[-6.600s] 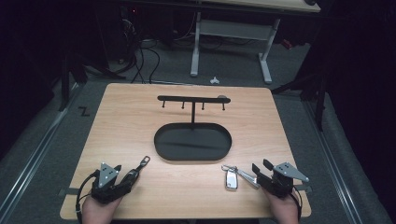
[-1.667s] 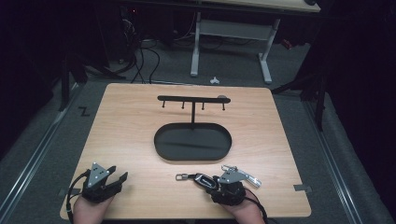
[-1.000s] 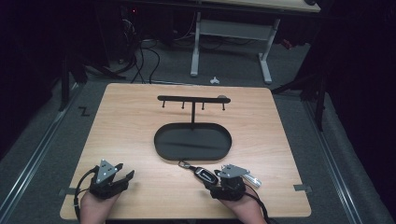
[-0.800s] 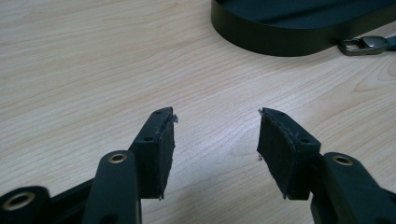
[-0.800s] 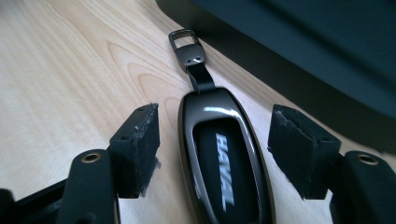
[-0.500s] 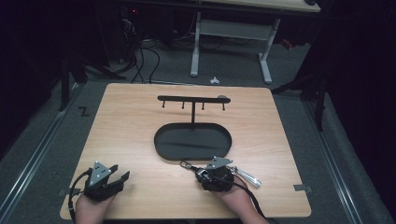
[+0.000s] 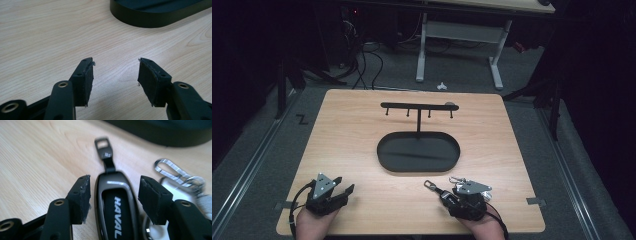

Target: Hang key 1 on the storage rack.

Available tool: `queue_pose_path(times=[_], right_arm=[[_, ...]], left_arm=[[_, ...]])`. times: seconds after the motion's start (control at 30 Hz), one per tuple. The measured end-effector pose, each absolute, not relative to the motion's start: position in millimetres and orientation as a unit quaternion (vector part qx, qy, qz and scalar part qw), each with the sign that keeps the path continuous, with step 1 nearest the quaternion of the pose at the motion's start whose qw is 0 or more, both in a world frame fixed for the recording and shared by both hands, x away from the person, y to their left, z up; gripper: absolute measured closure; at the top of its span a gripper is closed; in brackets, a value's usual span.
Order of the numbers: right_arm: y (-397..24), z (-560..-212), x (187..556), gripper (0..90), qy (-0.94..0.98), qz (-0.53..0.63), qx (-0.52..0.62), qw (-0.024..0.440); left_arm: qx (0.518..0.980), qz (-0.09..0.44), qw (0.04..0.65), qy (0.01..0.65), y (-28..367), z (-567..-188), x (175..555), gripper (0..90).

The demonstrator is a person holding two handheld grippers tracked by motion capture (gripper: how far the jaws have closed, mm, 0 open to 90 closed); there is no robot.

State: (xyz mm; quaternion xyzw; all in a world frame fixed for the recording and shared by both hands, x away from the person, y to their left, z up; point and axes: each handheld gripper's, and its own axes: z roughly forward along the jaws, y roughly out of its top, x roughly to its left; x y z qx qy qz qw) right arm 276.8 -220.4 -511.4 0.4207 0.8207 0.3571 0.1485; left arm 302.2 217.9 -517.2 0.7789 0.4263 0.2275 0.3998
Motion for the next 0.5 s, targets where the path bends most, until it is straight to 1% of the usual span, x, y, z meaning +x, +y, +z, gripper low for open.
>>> queue_pose_path(times=[0.2,0.33,0.5], right_arm=[[-237.4,-497.2,286.5,45.4,0.822,0.333,0.432,0.164],[-247.0,-492.6,295.6,47.2,0.829,0.300,0.447,0.151],[-259.2,-481.9,306.2,53.2,0.839,0.240,0.469,0.136]], left_arm=[[0.779,0.226,0.400,0.426,218.2,-517.5,302.1,46.3],[0.778,0.226,0.402,0.426,218.6,-517.4,301.2,46.3],[0.780,0.224,0.403,0.424,218.4,-517.7,301.5,46.4]])
